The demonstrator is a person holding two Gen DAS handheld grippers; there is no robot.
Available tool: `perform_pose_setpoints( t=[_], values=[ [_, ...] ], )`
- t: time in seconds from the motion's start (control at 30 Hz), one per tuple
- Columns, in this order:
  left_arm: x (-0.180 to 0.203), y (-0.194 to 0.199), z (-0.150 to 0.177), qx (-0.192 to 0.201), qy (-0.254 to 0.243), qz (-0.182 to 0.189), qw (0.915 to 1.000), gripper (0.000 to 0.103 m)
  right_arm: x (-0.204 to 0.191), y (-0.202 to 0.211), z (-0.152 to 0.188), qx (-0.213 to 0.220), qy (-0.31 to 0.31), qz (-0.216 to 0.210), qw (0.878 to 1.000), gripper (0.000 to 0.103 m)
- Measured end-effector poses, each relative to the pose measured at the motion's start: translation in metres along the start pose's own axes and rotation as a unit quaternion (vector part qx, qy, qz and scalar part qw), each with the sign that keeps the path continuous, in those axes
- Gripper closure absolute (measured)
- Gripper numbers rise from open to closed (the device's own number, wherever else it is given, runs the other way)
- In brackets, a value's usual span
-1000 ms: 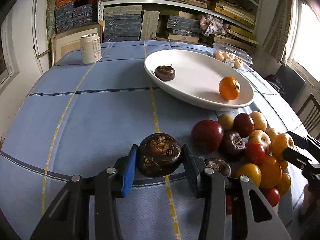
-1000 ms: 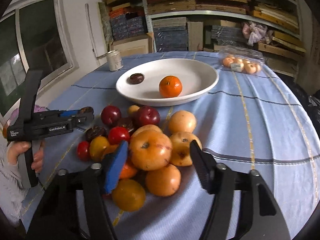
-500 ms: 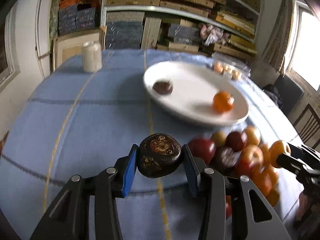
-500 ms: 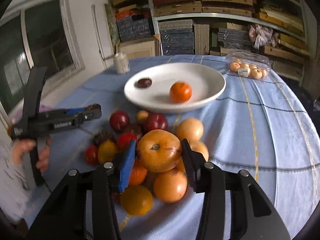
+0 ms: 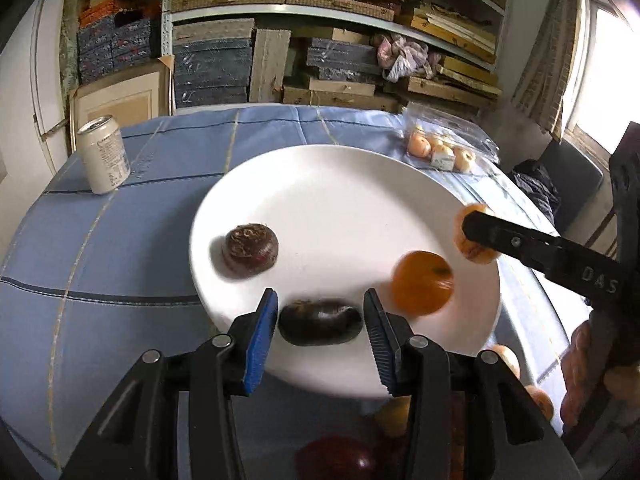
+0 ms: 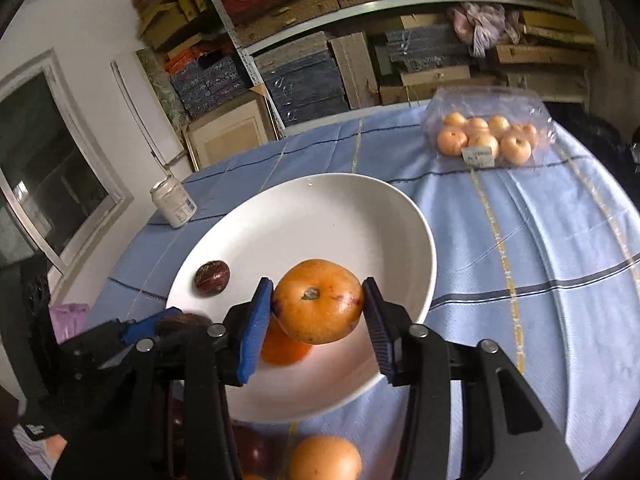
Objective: Organize fruits
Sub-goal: 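Grasp a pale yellow pear with the right tool while the left tool carries the dark fruit to the plate, then open both tools to drop the dark fruit and pear onto the plate, then grasp a dark red apple with the left tool while the right tool grasps a pale pear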
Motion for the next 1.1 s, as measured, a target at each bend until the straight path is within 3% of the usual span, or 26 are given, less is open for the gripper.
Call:
perform_pose_setpoints(
  t=[0.07, 0.2, 0.23, 0.33, 0.47, 0.63, 0.77, 0.9, 1.1],
  values=[
    [-0.005, 0.002, -0.001, 0.005, 0.013, 0.003, 0.9999, 0.041, 0.004, 0.012, -0.004, 0.017, -0.021, -0.015, 1.000, 0.048],
    [-0.020, 0.028, -0.003, 0.027, 0.035, 0.004, 0.9990, 0.040, -0.002, 0.050, -0.011, 0.054, -0.035, -0.040, 0.997, 0.048],
    [-0.023, 0.035, -0.002, 0.031, 0.038, 0.003, 0.9988, 0.039, -0.005, 0.061, -0.010, 0.063, -0.028, -0.040, 0.997, 0.044],
    [-0.037, 0.058, 0.014, 0.043, 0.050, -0.010, 0.9978, 0.030, -0.012, 0.090, 0.010, 0.082, 0.005, -0.024, 0.996, 0.031],
    [-0.042, 0.070, 0.049, 0.026, 0.059, -0.011, 0.9978, 0.029, -0.007, 0.105, 0.053, 0.067, 0.041, 0.027, 0.997, 0.029],
    [-0.022, 0.081, 0.070, 0.034, 0.007, -0.023, 0.9991, 0.029, 0.001, 0.119, 0.071, 0.075, 0.032, 0.042, 0.996, 0.017],
    [-0.006, 0.075, 0.076, 0.031, -0.039, -0.031, 0.9983, 0.029, 0.010, 0.120, 0.074, 0.077, 0.015, 0.045, 0.996, 0.017],
    [0.006, 0.058, 0.083, 0.005, -0.074, -0.034, 0.9967, 0.029, 0.011, 0.116, 0.073, 0.071, 0.010, 0.043, 0.996, 0.016],
    [-0.001, 0.045, 0.080, -0.015, -0.043, 0.002, 0.9989, 0.029, 0.002, 0.112, 0.074, 0.062, 0.027, 0.039, 0.997, 0.016]
  ],
)
Point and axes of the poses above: each gripper's, at about its wrist camera, not at the fingertips, and y roughly against the way its jaws point, x to its right, z to its underside, the point moved 9 cm from there along -y, roughly the way its jaws point, and after that the axes turned 3 degrees about -z, right-handed, at the moved point
